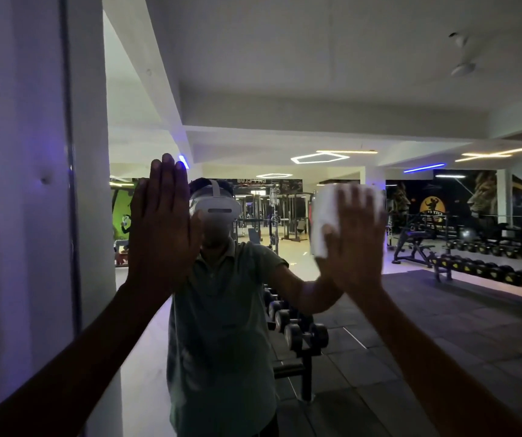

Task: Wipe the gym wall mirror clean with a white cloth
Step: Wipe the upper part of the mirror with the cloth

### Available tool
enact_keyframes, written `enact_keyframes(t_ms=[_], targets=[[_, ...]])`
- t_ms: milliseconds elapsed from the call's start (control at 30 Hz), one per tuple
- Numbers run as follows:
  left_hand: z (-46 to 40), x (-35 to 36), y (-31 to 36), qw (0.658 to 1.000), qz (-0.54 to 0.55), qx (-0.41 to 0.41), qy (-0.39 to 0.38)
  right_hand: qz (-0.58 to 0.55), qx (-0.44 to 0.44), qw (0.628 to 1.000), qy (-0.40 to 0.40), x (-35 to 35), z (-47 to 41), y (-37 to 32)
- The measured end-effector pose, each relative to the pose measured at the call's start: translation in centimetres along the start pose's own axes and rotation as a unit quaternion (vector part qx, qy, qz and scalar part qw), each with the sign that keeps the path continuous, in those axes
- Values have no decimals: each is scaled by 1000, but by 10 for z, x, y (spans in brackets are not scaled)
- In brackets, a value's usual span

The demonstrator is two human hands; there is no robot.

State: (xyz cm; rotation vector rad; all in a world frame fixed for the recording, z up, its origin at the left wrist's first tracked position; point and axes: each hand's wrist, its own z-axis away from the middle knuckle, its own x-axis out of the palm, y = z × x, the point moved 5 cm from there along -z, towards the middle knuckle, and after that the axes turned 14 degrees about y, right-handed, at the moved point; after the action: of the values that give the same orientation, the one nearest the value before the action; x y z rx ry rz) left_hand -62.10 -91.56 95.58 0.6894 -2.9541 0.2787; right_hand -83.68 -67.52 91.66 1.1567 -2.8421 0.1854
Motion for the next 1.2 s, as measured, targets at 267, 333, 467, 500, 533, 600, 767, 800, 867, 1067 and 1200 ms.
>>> enact_keyframes(t_ms=[267, 333, 467, 500, 533, 600, 767, 800, 867, 1067, 1200], targets=[[35, 16, 69, 996, 67, 54, 5, -66, -134, 984, -101, -9, 86, -100], [36, 18, 64, 996, 62, 61, 2, -94, -193, 972, -98, -11, 91, -66], [37, 18, 67, 996, 71, 52, 16, 39, 24, 999, -14, -14, 71, 69], [38, 19, 70, 996, 70, 43, 18, 56, 94, 994, 0, -16, 67, 95], [40, 21, 73, 997, 64, 34, 20, 57, 150, 987, 9, -15, 64, 109], [41, 25, 74, 999, 42, 21, 20, 54, 206, 977, 19, -10, 58, 101], [68, 25, 117, 997, 70, 23, -11, -14, -1, 998, -61, -10, 98, -28], [81, 24, 131, 996, 79, 41, -23, -49, -67, 992, -91, -14, 114, -45], [103, 22, 141, 994, 85, 43, -43, -83, -146, 979, -112, -17, 130, -38], [116, 17, 131, 994, 84, 35, -53, 15, 43, 998, -31, -21, 117, 130], [121, 20, 133, 996, 62, 41, -50, 62, 274, 959, 23, -20, 122, 138]])
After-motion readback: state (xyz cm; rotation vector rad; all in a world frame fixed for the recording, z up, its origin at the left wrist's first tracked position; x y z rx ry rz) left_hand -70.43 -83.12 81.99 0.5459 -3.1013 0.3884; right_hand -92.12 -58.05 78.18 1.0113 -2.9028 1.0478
